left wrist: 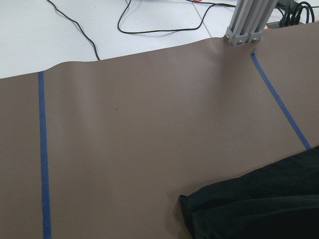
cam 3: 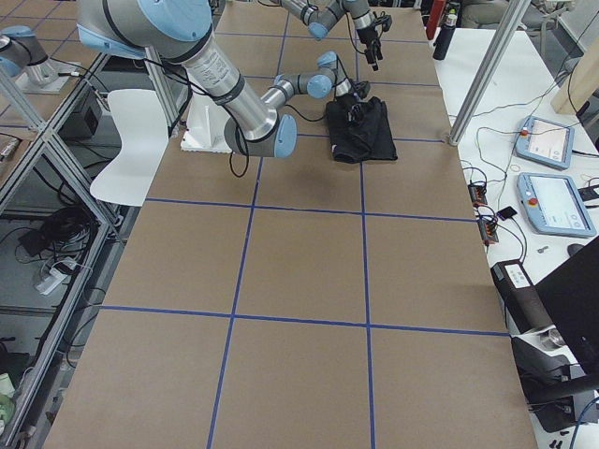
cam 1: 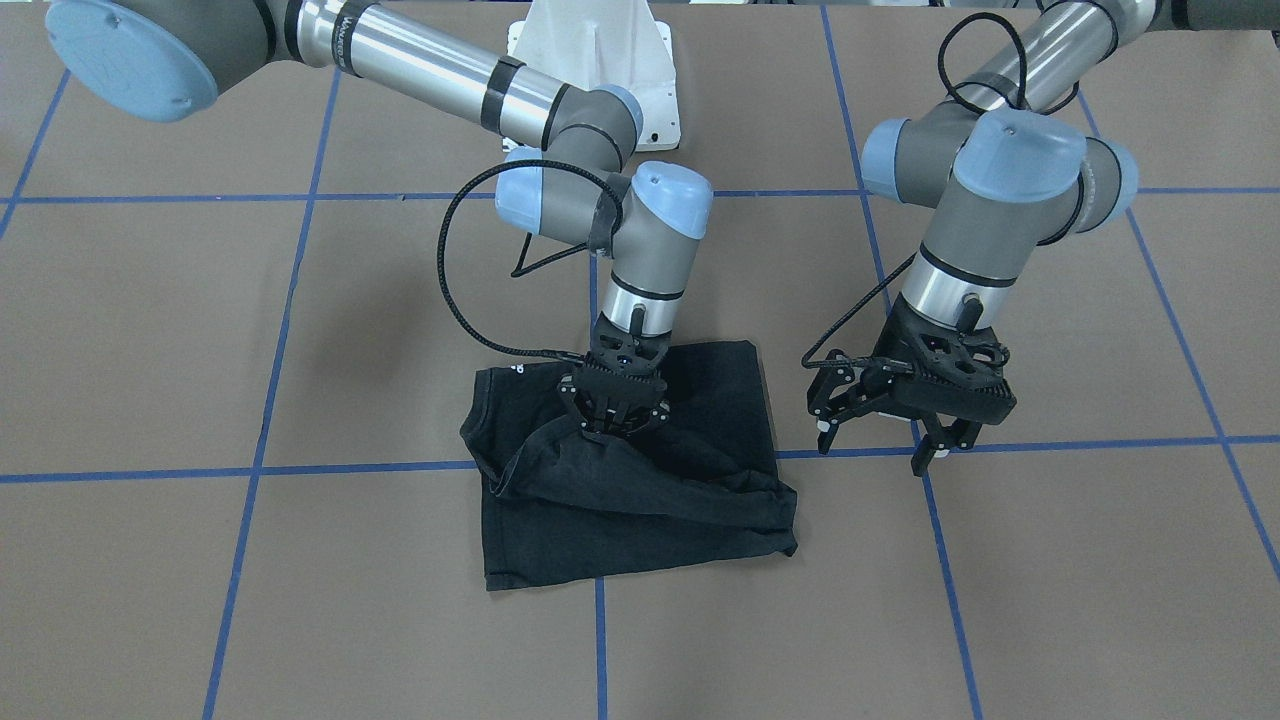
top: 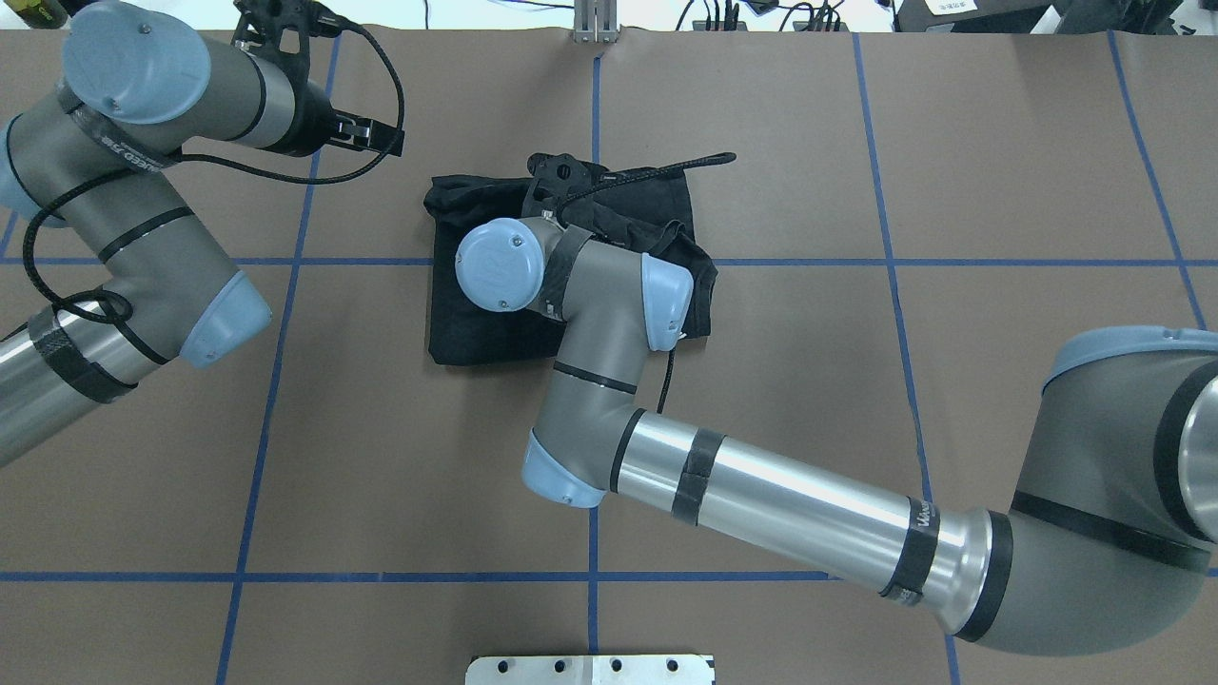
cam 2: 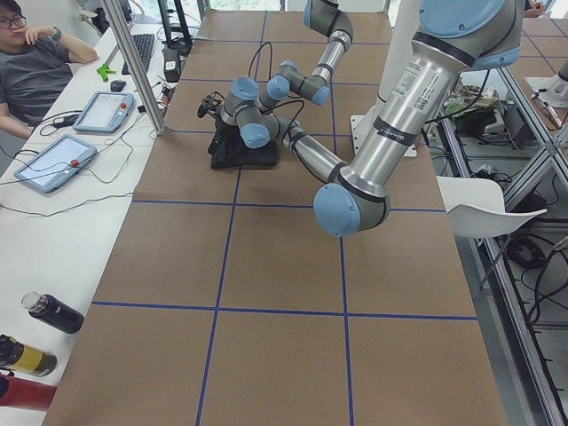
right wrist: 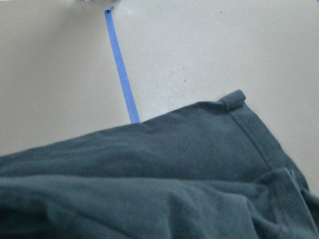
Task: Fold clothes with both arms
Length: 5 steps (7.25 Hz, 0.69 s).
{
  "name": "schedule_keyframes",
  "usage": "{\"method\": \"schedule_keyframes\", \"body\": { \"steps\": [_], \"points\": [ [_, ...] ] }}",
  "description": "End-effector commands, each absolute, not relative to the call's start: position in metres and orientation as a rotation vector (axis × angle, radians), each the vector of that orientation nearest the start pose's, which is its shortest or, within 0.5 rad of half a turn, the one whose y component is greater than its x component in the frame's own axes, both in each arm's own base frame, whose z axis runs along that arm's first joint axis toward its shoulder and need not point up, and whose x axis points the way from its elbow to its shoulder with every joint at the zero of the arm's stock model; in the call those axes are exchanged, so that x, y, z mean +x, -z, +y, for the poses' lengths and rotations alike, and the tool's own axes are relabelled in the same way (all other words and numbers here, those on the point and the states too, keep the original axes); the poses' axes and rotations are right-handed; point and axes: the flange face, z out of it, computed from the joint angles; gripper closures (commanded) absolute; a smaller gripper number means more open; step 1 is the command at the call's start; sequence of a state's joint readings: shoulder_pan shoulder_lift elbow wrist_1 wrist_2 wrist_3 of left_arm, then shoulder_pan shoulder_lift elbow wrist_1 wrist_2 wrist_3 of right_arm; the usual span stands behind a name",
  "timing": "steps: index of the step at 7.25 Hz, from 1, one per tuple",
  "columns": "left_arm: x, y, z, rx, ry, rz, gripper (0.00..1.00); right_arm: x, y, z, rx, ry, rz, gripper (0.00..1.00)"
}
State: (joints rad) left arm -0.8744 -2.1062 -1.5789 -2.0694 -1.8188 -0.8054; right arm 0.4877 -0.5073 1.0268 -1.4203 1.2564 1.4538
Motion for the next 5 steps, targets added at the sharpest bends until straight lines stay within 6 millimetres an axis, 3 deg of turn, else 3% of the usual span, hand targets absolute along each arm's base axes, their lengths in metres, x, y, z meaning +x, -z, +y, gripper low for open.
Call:
{"method": "schedule_keyframes", "body": {
  "steps": [1,2,3,4,5],
  "points": [
    [0.348,-0.282,-0.596,0.599,-0.033,0.889,0.0,-0.638,-0.228,-0.62,0.625,-0.388,-0.54,1.0],
    [0.344,-0.282,-0.594,0.601,-0.032,0.89,0.0,-0.612,-0.23,-0.649,0.658,-0.404,-0.555,1.0],
    [0.341,-0.286,-0.59,0.598,-0.032,0.89,0.0,-0.597,-0.229,-0.663,0.669,-0.409,-0.548,1.0],
    [0.339,-0.29,-0.588,0.596,-0.031,0.886,0.0,-0.595,-0.222,-0.665,0.674,-0.411,-0.556,0.85],
    [0.337,-0.29,-0.586,0.598,-0.031,0.888,0.0,-0.595,-0.217,-0.664,0.673,-0.41,-0.564,0.51]
  ]
}}
